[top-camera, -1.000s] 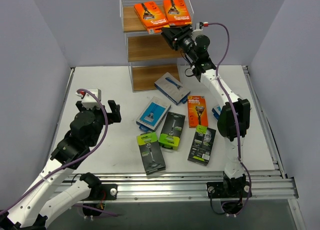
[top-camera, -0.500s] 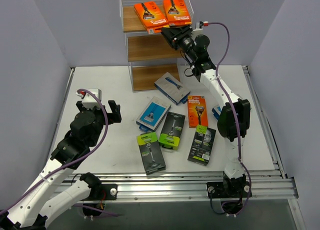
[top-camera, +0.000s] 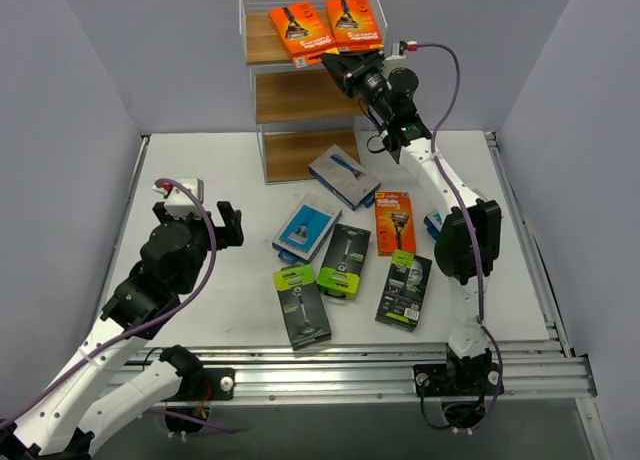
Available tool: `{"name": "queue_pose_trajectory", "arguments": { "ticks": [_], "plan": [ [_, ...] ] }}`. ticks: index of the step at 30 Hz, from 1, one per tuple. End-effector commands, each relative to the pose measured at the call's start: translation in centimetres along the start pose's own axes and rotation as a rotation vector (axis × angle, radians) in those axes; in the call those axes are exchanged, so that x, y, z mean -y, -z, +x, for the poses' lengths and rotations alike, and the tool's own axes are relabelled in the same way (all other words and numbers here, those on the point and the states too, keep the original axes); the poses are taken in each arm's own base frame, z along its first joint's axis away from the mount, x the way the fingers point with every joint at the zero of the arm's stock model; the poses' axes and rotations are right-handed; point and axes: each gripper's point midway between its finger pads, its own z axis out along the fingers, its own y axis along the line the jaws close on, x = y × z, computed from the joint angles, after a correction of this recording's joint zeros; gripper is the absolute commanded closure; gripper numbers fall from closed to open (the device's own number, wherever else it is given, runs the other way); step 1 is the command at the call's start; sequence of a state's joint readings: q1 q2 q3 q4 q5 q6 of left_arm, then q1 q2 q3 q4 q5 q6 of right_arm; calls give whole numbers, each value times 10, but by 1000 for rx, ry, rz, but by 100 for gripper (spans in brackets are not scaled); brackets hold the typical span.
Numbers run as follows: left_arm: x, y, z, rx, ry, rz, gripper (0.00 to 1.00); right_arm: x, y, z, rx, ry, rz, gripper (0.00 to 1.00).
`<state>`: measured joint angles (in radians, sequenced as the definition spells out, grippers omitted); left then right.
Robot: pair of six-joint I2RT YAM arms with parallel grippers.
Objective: Place and organize the shaving razors onto the shelf
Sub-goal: Place the shaving razor onto shelf
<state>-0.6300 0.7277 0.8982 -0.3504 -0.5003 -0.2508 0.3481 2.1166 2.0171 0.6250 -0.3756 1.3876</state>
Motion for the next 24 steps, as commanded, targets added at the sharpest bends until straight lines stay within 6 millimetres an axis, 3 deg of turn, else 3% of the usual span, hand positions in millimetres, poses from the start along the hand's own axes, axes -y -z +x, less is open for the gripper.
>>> {"name": "queue_pose_trajectory", "arguments": {
  "ticks": [1,6,24],
  "plan": [
    [3,2,-8,19,2,16,3,-73,8,-4,43,44,-133,100],
    [3,2,-8,19,2,16,3,-71,7,6,55,21,-148,100],
    [8,4,-7,18,0,30,3,-71,19,3,277,-4,-169,100]
  ]
}}
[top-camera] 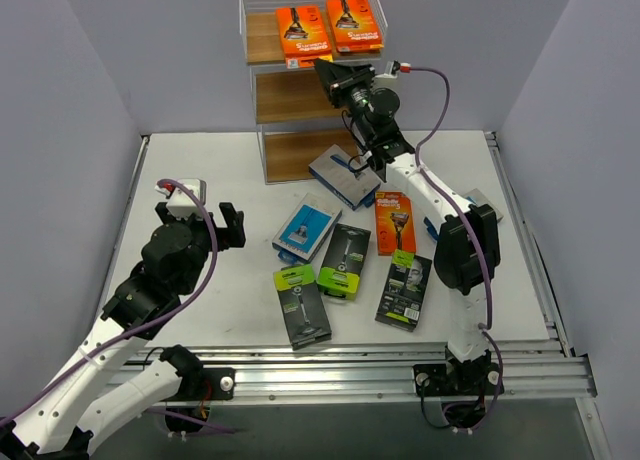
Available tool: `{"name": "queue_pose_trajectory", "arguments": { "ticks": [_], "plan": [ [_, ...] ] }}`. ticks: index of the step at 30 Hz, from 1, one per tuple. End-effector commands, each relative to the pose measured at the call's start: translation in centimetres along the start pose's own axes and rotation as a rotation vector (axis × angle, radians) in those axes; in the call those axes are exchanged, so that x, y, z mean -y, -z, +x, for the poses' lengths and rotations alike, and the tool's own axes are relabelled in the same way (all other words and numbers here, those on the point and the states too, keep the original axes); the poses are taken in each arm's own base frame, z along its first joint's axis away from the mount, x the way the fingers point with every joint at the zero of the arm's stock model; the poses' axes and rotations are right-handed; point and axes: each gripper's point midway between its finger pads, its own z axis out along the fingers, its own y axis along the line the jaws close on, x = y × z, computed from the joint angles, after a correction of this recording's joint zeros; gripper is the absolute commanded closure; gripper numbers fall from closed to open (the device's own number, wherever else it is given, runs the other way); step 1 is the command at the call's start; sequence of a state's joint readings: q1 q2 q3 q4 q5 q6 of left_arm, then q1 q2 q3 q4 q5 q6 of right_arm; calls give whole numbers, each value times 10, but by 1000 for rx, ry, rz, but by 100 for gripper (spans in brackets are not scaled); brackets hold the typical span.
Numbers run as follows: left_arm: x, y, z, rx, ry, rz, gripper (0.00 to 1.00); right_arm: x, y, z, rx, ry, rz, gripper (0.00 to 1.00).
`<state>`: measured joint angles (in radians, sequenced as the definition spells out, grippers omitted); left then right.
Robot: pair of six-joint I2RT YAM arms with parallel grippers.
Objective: Place and organize the shaving razors onto the shelf
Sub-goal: Place the shaving razor onto shelf
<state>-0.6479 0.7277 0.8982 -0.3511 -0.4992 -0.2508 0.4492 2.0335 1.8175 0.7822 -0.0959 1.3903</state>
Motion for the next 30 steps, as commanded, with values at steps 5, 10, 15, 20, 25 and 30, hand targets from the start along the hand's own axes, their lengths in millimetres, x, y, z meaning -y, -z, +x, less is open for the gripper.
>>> {"name": "queue_pose_trajectory", "arguments": {
  "ticks": [5,10,15,20,25,30],
  "plan": [
    [3,3,-8,22,1,15,3,-68,7,-12,95,14,-159,100],
    [4,3,-7,21,-2,16,3,-69,5,-17,157,14,-160,100],
    [6,3,-7,19,-4,22,3,-72,3,-22,182,23,-163,100],
    [7,4,-7,20,-5,25,3,-74,0,-21,177,21,-172,100],
    [8,5,-7,21,-7,27,3,-70,-3,-25,180,16,-168,100],
    [8,4,-6,18,-10,28,3,-67,-5,-29,180,13,-163,100]
  ]
}}
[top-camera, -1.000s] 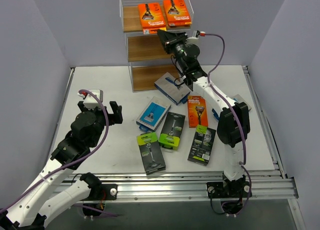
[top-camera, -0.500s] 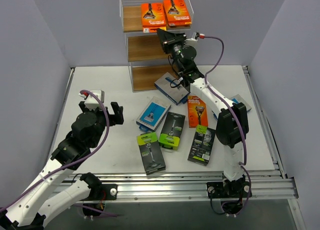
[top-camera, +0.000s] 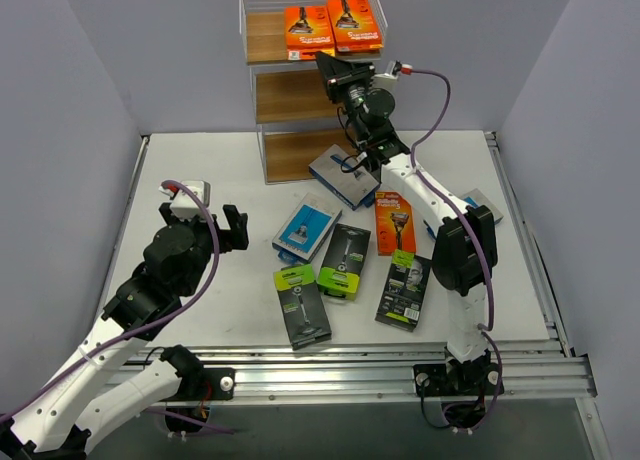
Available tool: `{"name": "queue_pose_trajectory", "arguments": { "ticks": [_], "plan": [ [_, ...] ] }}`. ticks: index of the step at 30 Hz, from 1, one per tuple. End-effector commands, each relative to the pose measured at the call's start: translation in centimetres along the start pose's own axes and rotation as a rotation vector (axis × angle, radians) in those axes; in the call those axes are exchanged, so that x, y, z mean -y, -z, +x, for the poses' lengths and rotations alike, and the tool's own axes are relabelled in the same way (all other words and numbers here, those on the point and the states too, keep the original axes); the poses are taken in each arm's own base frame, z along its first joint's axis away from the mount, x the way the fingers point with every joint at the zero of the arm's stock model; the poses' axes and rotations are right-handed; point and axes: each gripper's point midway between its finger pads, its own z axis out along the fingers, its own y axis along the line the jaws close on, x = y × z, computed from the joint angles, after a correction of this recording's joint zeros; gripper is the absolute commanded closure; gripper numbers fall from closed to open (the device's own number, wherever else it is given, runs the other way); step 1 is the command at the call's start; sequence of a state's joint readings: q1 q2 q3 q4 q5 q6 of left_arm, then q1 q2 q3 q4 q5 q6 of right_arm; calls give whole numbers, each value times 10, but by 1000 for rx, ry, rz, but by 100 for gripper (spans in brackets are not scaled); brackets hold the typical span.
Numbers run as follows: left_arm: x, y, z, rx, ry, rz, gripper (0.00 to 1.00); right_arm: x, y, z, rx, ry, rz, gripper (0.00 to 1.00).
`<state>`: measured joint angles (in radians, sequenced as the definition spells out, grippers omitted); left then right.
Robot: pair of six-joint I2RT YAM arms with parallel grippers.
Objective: Place and organize the shaving razors onto the shelf
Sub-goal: Place the shaving razor onto shelf
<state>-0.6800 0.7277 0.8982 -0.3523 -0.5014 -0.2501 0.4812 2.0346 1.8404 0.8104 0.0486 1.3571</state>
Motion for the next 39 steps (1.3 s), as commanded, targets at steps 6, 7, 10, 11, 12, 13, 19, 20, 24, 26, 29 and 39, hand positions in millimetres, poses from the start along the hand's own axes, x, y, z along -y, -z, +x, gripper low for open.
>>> {"name": "queue_pose_trajectory", "arguments": {
  "ticks": [6,7,10,11,12,13,19,20,24,26,29,39],
  "plan": [
    [0,2,-8,22,-6,0,3,-46,-5,-25,54,-17,-128,100],
    [0,2,-8,22,-6,0,3,-46,-6,-25,53,-17,-125,100],
    [1,2,-7,22,-7,3,3,-43,-6,-26,50,-21,-121,100],
    [1,2,-7,20,-8,3,3,-43,-6,-26,51,-21,-123,100],
    [1,2,-7,19,-8,4,3,-39,-7,-25,46,-21,-117,100],
    [1,2,-7,19,-8,2,3,-39,-8,-26,47,-22,-116,100],
    [1,2,-8,21,-7,0,3,-31,-12,-23,36,-26,-109,100],
    [1,2,-7,21,-8,1,3,-32,-13,-24,38,-27,-110,100],
    [1,1,-7,18,-9,-1,3,-27,-15,-24,38,-26,-104,100],
    [2,2,-6,18,-10,4,3,-26,-15,-25,39,-29,-102,100],
    [2,1,-6,15,-13,1,3,-24,-15,-25,37,-29,-103,100],
    [2,1,-6,15,-13,3,3,-16,-19,-26,37,-34,-95,99]
  ]
}}
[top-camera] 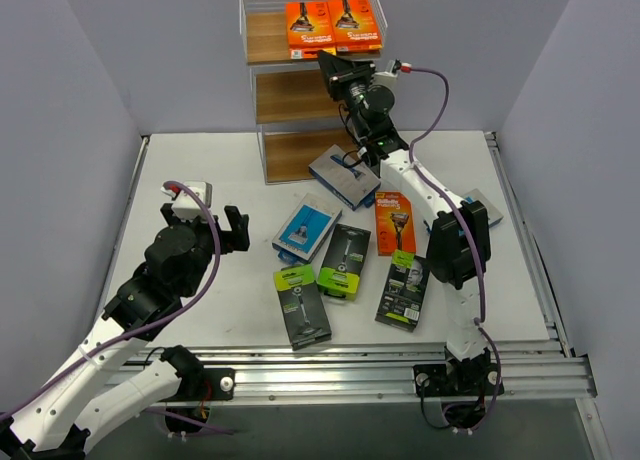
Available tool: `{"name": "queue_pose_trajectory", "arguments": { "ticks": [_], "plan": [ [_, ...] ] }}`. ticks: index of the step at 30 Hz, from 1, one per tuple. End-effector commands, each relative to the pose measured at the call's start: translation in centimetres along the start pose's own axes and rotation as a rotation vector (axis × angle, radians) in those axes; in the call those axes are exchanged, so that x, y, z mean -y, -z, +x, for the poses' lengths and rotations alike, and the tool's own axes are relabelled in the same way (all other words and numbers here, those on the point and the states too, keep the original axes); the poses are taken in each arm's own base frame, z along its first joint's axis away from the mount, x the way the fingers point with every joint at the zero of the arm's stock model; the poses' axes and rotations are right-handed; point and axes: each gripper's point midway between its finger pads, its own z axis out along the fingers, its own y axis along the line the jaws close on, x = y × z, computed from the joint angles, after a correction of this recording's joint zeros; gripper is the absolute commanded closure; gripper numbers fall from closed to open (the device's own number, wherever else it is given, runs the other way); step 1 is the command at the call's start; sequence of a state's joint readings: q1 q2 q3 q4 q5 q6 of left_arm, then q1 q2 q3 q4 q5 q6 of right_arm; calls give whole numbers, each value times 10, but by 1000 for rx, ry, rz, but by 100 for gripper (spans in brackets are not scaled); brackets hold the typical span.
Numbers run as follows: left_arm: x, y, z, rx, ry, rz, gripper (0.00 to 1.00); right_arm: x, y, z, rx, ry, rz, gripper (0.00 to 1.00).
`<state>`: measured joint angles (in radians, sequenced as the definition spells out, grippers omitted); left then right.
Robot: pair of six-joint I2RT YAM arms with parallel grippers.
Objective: Place and organize the shaving razors onto the shelf
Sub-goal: Place the shaving razor onto shelf
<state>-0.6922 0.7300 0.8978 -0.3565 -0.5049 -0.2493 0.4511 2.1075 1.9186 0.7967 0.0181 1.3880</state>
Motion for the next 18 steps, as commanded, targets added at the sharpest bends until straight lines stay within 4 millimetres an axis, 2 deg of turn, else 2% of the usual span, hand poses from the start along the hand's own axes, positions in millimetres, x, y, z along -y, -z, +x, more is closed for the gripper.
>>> {"name": "queue_pose_trajectory", "arguments": {
  "ticks": [1,12,18],
  "plan": [
    [0,1,-7,21,-8,-3,3,-33,-5,-16,39,-18,-102,99],
    [1,0,-6,17,-10,-1,3,-29,-5,-19,39,-19,-96,93],
    [1,1,-7,20,-9,0,3,-33,-4,-20,38,-15,-106,85]
  ]
}}
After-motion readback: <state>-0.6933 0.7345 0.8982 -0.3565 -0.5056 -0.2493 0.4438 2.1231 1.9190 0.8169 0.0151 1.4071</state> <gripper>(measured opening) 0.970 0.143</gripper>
